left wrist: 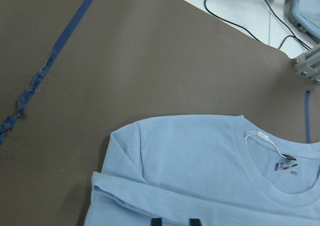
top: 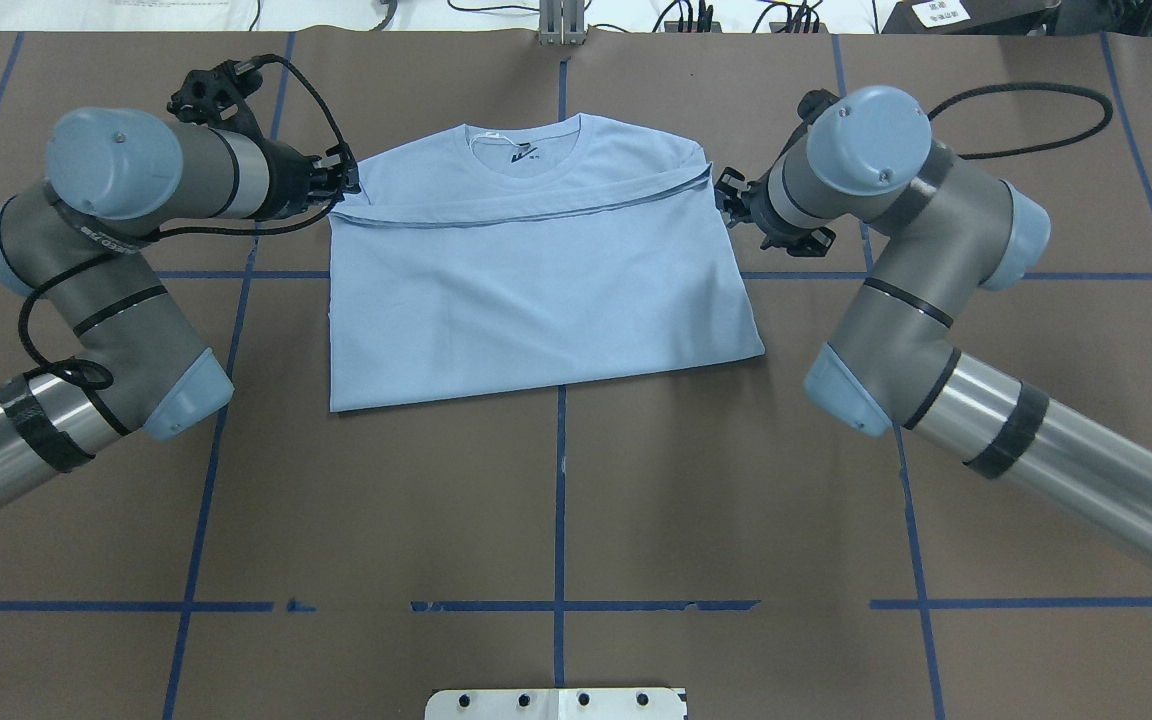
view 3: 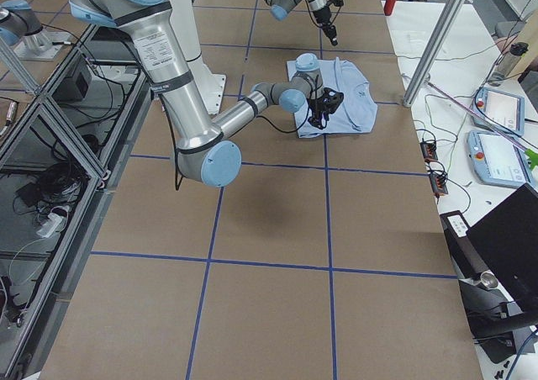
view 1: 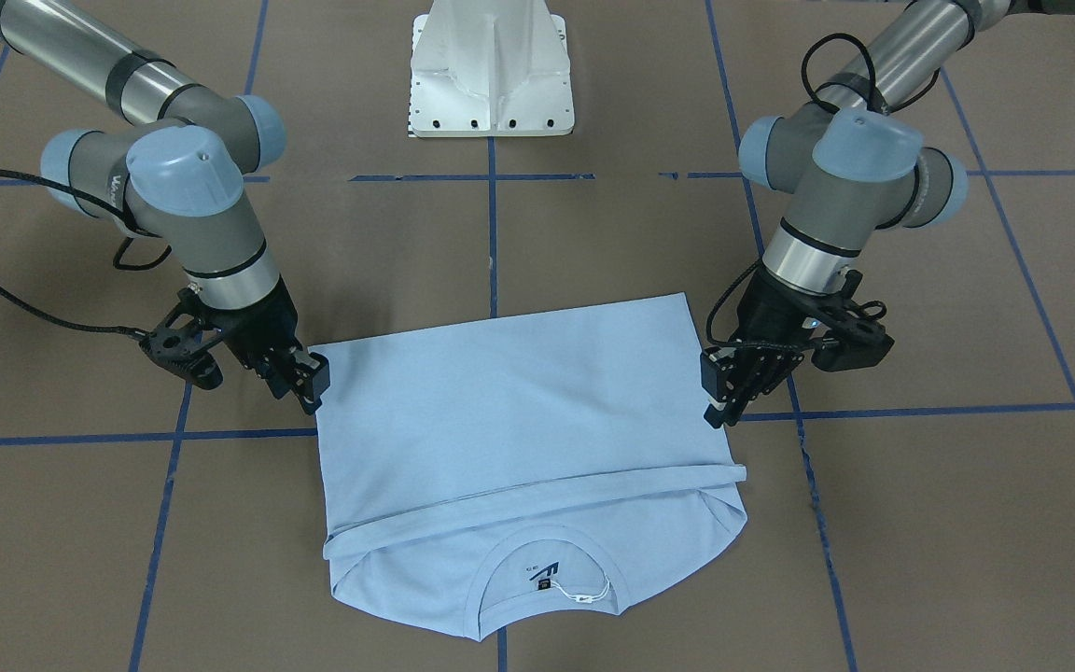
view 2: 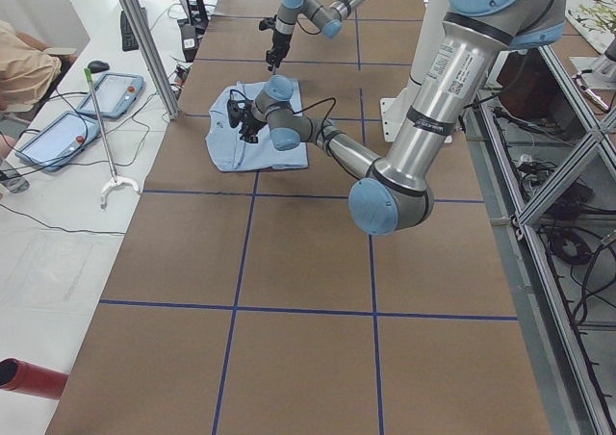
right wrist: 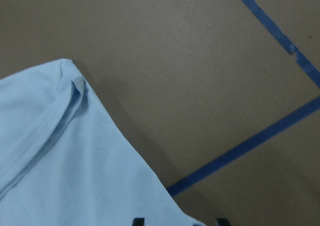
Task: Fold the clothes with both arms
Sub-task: 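Move the right gripper to the folded shirt's side edge and grasp it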
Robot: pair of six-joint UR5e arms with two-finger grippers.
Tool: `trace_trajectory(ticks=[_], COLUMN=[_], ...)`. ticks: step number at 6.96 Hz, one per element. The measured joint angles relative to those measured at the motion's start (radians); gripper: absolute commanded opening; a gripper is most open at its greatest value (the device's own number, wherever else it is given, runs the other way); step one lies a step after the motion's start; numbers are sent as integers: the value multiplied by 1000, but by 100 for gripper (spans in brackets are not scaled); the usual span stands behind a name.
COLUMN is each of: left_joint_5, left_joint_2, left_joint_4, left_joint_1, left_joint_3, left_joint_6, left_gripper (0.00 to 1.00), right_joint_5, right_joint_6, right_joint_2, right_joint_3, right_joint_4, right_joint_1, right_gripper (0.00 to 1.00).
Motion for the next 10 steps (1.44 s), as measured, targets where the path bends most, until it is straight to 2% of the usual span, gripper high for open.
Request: trace_trajectory(ticks=[2,8,9,10], left_joint_5=[-7,-8,-8,-7], left_joint_2=[7,6,6,5], left_joint_4=[1,2,2,2], left_joint_1=[-5,-1,-1,-1], left_joint_3=[-16,-9,-7,-6], left_joint_6=[-1,-2,-3,-3], left_gripper=[30,30,30,30], right_joint_5=[-16,-50,-51,-51], right_joint_6=[26,75,77,78], right_joint_2=[-47,-61,-61,-60], right_joint_3=[41,18,12,8], right_joint_4=[0,3,3,4], right_joint_1=[-46,-113,-118,-121], right_gripper=[62,63,54,1])
